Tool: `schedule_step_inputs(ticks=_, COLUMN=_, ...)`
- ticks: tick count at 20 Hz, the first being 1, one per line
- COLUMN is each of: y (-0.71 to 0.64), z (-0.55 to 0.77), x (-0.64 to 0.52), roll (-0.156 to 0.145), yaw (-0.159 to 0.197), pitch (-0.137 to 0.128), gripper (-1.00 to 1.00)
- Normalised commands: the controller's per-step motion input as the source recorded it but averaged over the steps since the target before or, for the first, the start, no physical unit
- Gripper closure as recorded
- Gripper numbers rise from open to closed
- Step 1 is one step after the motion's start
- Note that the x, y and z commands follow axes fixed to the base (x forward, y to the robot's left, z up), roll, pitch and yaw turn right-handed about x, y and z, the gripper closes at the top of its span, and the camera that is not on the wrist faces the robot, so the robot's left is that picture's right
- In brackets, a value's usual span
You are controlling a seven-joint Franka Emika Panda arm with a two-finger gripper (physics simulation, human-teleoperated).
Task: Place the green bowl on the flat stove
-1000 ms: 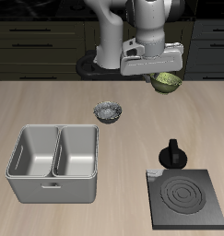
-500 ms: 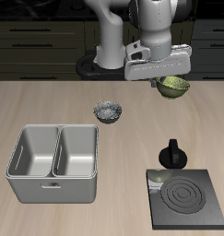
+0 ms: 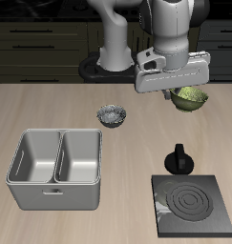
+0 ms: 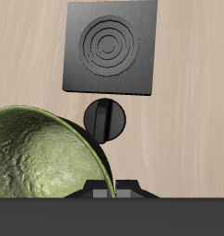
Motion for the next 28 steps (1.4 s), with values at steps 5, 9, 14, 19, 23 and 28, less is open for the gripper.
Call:
schedule_step_inputs(ticks=5, y=0.24, z=0.13, x=0.48, roll=0.01, yaw=0.018, pitch=-0.037, gripper=1.0)
schedule_step_inputs(ticks=9, y=0.16, z=0.12, x=0.59, roll=0.004, yaw=-0.018, pitch=0.004, gripper=1.0)
schedule_step_inputs(ticks=14, y=-0.01, z=0.16, x=0.47, roll=0.0, yaw=-0.007, pitch=-0.029, gripper=1.0)
schedule_step_inputs(ticks=19, y=-0.16, z=0.12, x=0.39, roll=-0.035, yaw=-0.006, pitch=-0.02, gripper=1.0)
schedule_step_inputs(ticks=23, y=-0.16, z=0.1, x=0.4, roll=-0.016, yaw=0.0, pitch=-0.017, gripper=1.0)
schedule_step_inputs(ticks=28, y=-0.1, z=0.09, x=0.4, roll=-0.022, yaw=0.02, pitch=-0.036, gripper=1.0)
